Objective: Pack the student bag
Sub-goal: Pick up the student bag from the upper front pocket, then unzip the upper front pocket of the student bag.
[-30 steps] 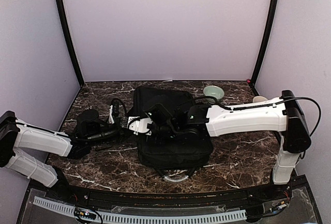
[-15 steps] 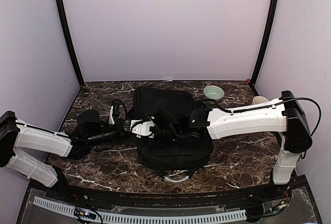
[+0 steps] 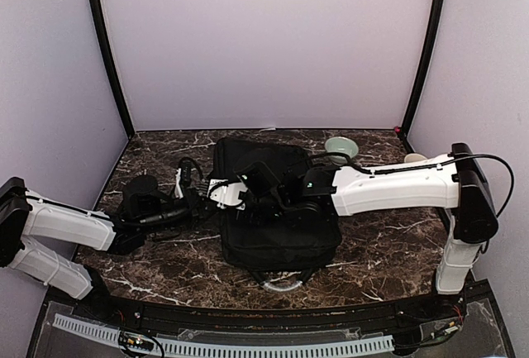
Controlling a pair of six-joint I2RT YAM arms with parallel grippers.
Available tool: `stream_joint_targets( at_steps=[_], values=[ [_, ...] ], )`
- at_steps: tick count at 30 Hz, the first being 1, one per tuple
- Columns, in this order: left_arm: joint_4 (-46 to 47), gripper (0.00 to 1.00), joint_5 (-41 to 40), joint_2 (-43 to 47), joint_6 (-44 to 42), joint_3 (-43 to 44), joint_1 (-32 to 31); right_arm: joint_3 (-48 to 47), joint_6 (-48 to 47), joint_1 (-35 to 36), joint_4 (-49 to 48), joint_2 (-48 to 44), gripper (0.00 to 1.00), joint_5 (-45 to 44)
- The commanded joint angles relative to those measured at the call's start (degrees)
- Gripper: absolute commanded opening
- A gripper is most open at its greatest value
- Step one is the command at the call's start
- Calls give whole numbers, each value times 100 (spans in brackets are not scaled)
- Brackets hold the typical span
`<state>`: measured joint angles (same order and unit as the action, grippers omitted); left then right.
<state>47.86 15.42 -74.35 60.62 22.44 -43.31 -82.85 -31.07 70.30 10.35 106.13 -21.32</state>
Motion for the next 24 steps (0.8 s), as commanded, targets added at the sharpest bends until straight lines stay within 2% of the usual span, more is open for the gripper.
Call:
stream_joint_targets(
  at_steps=[1,8,15,24],
  values=[
    [1156,0,134,230,-84,271,-46,-62,138,5,201,0,25,412],
    [1103,0,66,276,-79,260,-46,-148,265,32,543,-159,36,936],
    [1131,0,84,295,-40,272,-48,-303,295,68,458,162,38,982],
    [1092,0,53,368,-35,270,-46,-375,444,129,415,406,44,944]
  ],
)
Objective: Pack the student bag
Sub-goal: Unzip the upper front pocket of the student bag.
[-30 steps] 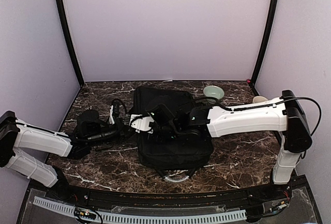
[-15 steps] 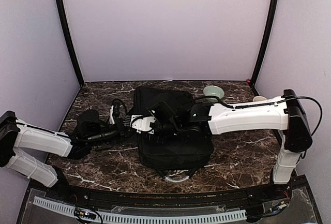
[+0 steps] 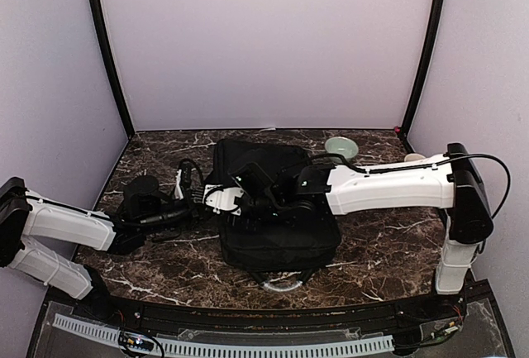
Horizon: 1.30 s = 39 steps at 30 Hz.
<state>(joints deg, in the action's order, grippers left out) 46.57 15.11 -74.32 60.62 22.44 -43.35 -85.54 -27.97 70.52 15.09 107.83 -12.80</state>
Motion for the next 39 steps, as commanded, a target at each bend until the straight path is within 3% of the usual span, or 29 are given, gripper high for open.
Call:
stream_joint_targets(
  at_steps=[1,4,7,15,18,21,26,31,39],
  values=[
    [1235,0,96,366,-26,270,-42,-93,130,124,-80,271,44,12],
    [1241,0,107,395,-11,257,-44,112,-65,226,-341,308,42,-577],
    [1198,0,68,435,-30,217,-44,392,-298,328,-831,121,31,-1351],
    [1274,0,24,344,-45,172,-42,186,-495,331,-772,-190,11,-1807],
    [1311,0,35,326,-25,169,-42,213,-470,340,-796,-193,9,-1944],
    [1280,0,31,356,-37,139,-43,200,-495,342,-757,-180,15,-1977],
    [1219,0,5,416,-76,138,-48,-29,-86,221,-204,-86,0,-1280],
    [1199,0,-58,490,-91,36,-48,-204,392,-63,240,-220,0,-343],
    [869,0,-310,677,-365,-103,-42,-169,1440,-1073,912,-504,0,1463]
  ],
)
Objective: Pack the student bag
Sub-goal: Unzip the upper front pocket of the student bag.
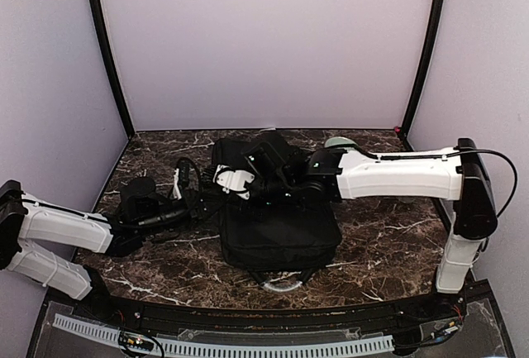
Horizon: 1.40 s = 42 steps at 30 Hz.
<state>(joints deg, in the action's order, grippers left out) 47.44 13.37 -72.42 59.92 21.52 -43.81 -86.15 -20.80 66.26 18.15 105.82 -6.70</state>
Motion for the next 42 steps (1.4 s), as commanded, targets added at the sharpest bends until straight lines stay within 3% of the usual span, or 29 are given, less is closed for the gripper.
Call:
stream_joint_targets(
  at_steps=[1,17,42],
  values=[
    [724,0,-173,504,-341,-22,4,-86,859,-796,670,-295,0,1117],
    [-754,0,-889,839,-893,-161,3,259,2643,-2455,727,198,0,4306],
    [-1720,0,-1178,847,-1154,-355,222,1080,2471,-3512,892,-13,0,4147]
  ],
)
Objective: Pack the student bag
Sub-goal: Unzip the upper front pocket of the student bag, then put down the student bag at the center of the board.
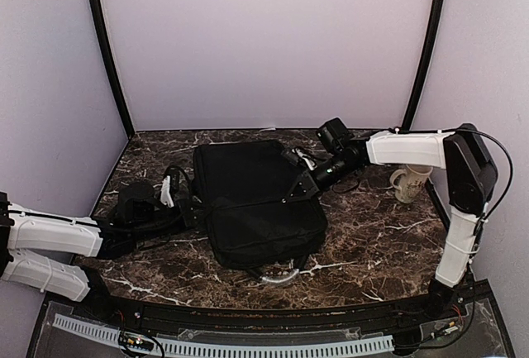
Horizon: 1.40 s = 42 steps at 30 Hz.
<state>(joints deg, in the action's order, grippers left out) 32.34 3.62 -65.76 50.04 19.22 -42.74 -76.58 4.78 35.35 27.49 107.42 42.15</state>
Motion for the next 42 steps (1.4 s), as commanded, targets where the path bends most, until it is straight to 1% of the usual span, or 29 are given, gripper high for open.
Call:
stream_joint_targets(
  at_steps=[1,15,30,39,40,42],
  values=[
    [-218,0,-204,171,-162,-129,124,156,-92,-469,-37,-191,0,-772],
    [-254,0,-122,23,-165,-158,239,522,10,-1083,-229,-330,0,-1148],
    [-211,0,-62,-154,-144,-147,284,695,194,-1262,-443,-476,0,-1388],
    [-251,0,-2,-196,-198,-87,283,699,185,-1268,-506,-538,0,-1299],
    [-285,2,-9,-192,-235,-71,284,685,162,-1268,-499,-579,5,-1283],
    [-504,10,-44,-156,-344,30,283,643,128,-1268,-492,-669,16,-1302]
  ],
)
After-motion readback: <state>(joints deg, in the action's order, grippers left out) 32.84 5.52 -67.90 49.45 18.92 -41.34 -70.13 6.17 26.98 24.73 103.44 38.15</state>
